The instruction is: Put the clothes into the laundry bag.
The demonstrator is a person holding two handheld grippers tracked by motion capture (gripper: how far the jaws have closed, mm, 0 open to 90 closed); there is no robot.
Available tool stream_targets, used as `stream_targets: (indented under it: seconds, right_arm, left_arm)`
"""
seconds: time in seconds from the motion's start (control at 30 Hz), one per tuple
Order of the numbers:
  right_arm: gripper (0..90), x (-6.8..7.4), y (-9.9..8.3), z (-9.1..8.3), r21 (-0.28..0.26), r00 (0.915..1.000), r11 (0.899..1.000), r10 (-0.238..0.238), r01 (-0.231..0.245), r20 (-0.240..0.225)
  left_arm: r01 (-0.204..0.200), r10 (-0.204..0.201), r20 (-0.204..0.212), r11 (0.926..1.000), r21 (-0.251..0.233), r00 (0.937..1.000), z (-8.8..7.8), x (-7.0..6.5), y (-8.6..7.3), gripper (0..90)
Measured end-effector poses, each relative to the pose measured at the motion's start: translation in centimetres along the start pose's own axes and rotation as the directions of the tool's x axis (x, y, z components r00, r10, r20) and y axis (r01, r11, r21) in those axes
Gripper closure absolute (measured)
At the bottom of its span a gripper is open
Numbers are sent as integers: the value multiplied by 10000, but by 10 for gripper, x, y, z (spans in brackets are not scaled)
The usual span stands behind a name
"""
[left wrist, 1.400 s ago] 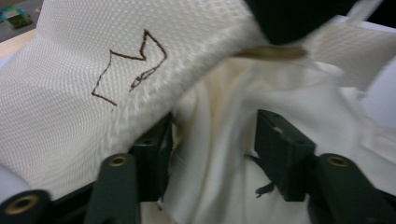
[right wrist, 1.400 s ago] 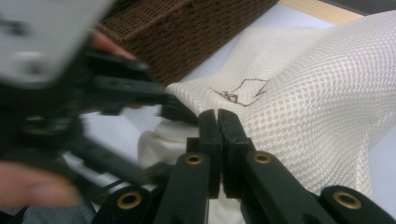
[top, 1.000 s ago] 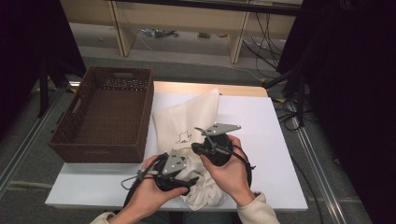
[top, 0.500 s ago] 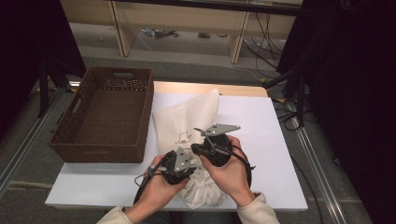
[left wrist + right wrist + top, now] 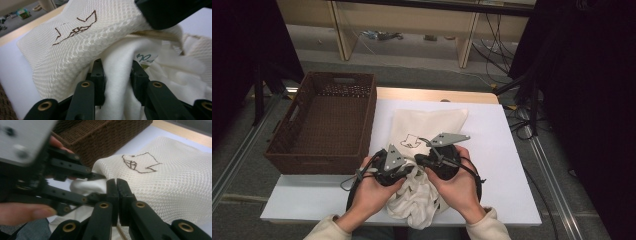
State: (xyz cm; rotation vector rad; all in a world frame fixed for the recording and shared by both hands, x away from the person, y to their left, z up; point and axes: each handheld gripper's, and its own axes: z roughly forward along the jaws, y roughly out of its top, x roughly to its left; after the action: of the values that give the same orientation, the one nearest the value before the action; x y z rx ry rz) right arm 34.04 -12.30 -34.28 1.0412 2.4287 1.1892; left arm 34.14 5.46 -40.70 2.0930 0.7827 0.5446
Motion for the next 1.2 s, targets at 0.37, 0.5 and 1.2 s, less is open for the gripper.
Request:
stream_targets:
  seconds: [0.37,0.5,1.2]
  right_arm:
    - [900,-6,-3,7,364,9995,9989,311,-307,-86]
    - [900,-11,-3,5,107,10000,9999,-27,28,-74]
    - [900,-12,-3,5,284,9994,9990,336,-333,-95]
  left_arm:
    - [33,-31,159,9999,-153,9999,21,0,-5,448]
    - [36,-22,591,9997,-241,9982,1,-4,-5,338]
    - [-42,63,322,9979,-648,9995,-20,-9,-26,134]
